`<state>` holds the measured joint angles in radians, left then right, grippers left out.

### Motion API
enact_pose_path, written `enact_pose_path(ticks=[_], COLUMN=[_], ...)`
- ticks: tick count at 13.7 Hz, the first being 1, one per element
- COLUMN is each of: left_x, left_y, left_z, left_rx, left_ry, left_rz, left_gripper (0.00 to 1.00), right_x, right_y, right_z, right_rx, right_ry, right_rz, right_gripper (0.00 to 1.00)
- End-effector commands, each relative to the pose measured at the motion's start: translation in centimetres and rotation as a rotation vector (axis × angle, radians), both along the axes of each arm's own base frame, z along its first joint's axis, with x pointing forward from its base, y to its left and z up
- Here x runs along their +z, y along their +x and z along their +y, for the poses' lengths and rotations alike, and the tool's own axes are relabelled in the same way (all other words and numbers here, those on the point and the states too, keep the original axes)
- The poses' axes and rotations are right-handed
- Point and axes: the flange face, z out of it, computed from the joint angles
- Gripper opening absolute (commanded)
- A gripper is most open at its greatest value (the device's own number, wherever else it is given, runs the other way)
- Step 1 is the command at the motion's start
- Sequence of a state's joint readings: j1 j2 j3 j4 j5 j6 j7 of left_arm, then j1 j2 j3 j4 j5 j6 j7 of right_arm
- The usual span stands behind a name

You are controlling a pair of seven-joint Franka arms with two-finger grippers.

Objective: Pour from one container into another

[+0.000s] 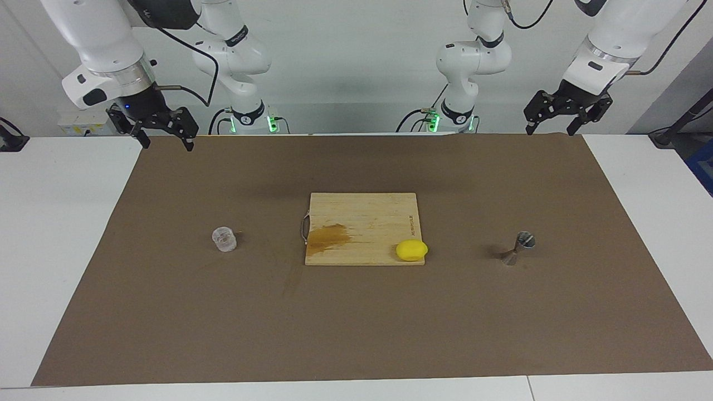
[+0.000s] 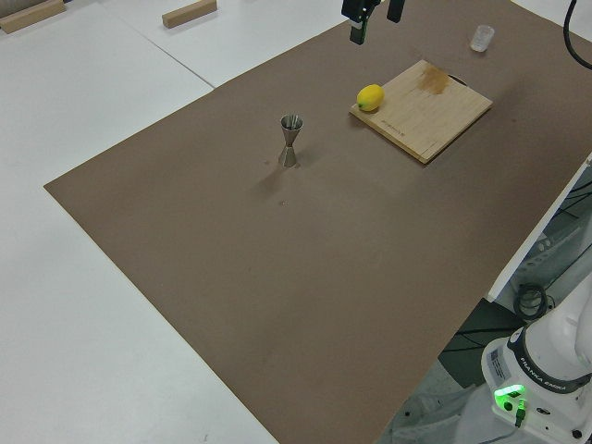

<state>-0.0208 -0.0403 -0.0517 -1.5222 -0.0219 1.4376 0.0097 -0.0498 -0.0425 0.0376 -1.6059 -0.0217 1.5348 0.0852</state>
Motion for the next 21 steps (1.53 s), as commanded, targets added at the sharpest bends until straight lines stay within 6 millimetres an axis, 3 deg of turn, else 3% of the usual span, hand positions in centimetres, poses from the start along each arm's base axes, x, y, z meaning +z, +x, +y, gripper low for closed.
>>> enact_pose_path(ticks=[1, 12, 14, 17, 21], left_x=[0.3, -1.1, -2.7, -7.5, -14.5], left_y=[-0.1, 0.0, 1.3, 3.2, 3.0], left_z=[-0.1, -0.7, -0.9, 0.8, 6.6], left_rx=[-0.014, -0.007, -0.001, 0.08, 0.386], left_ry=[-0.01, -0.013, -0.015, -0.059, -0.21], left_rz=[-0.012, -0.033, -0.029, 0.035, 0.119], left_gripper=[1.0, 1.0, 1.0, 1.0, 1.0], right_x=[0.1, 0.0, 0.0, 0.0, 0.1], right_y=[-0.7, -0.7, -0.7, -0.7, -0.7], right_z=[-0.4, -0.4, -0.4, -0.4, -0.4], right_rx=[0.018, 0.018, 0.018, 0.018, 0.018], right_ry=[0.004, 0.004, 0.004, 0.004, 0.004], right_rz=[-0.01, -0.008, -0.008, -0.008, -0.01], right_gripper=[1.0, 1.0, 1.0, 1.0, 1.0])
